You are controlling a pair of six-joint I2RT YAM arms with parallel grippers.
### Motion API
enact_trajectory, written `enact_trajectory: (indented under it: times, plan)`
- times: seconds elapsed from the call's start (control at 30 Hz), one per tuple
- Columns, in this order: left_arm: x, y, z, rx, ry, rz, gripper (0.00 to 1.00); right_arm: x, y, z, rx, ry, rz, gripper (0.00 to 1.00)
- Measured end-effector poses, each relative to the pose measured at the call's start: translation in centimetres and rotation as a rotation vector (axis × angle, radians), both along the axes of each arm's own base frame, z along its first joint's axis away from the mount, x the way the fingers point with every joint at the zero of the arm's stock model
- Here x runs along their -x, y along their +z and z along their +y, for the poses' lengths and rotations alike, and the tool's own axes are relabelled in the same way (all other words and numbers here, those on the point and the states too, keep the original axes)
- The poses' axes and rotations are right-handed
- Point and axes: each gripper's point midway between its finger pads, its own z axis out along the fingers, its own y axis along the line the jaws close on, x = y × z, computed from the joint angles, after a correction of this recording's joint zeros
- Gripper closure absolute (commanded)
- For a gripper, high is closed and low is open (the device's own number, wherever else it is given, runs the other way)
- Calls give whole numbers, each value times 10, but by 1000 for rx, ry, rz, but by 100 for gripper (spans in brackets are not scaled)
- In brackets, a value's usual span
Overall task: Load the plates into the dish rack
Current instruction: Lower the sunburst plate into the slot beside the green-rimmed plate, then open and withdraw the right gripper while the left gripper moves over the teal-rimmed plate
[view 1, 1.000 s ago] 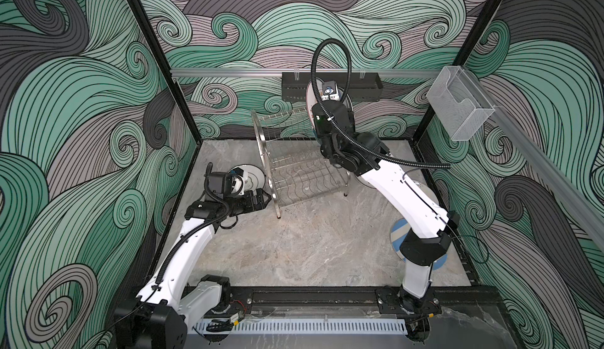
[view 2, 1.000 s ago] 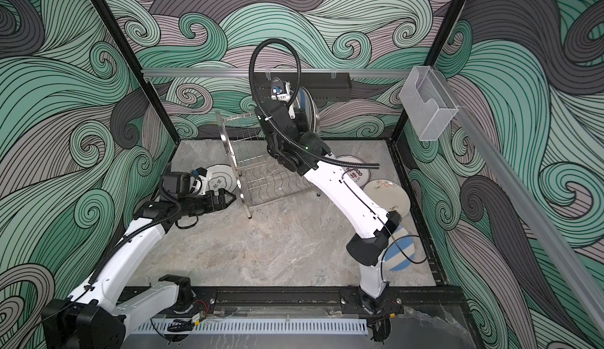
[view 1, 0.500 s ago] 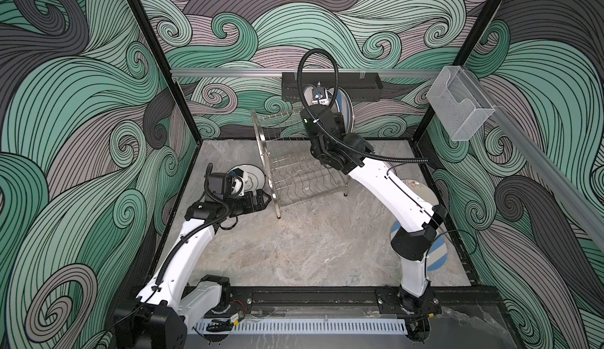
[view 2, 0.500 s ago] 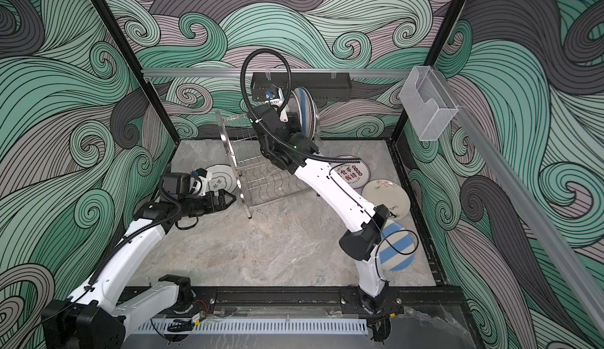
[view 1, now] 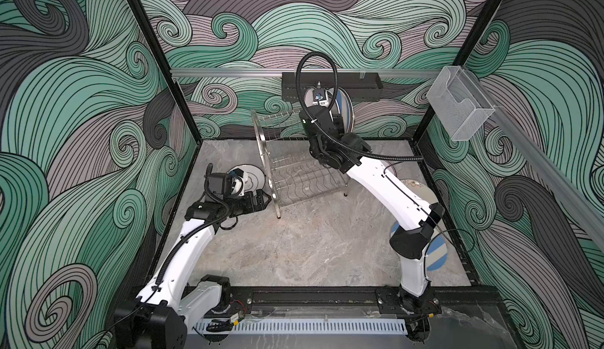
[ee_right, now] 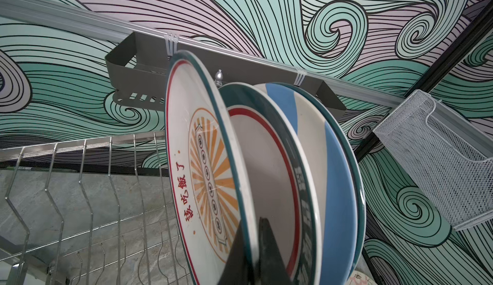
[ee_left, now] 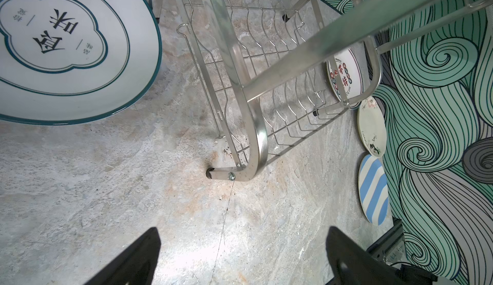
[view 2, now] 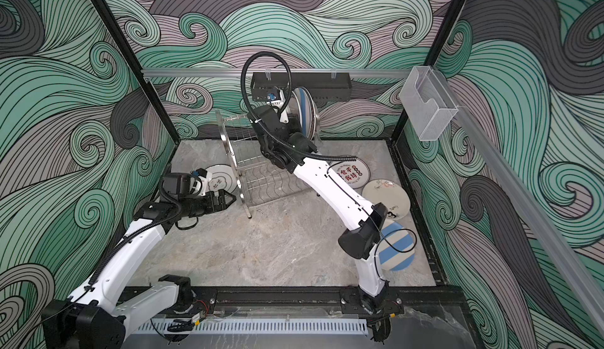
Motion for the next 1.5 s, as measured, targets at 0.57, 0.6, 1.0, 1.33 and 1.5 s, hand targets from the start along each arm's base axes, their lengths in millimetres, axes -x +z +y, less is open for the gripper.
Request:
enact_trajectory:
  times: [0.57,0.6,1.0,1.33,1.5]
  plan:
    - [1,2,0,1,0,-9,1,0,-10,0,-24,-9,10,90]
    - [1,3,0,1,0,-10,2,1,-10,1,-25,-5,10,87]
    - [1,3,0,1,2,-13,1,1,-10,3,6,25,25,68]
    - [-1,3,5,-2,18,-13,1,20,22,4,9,111,0,45]
    - [-2,3,7,-2,27,-14,1,53,52,-13,-52,199,-28,36]
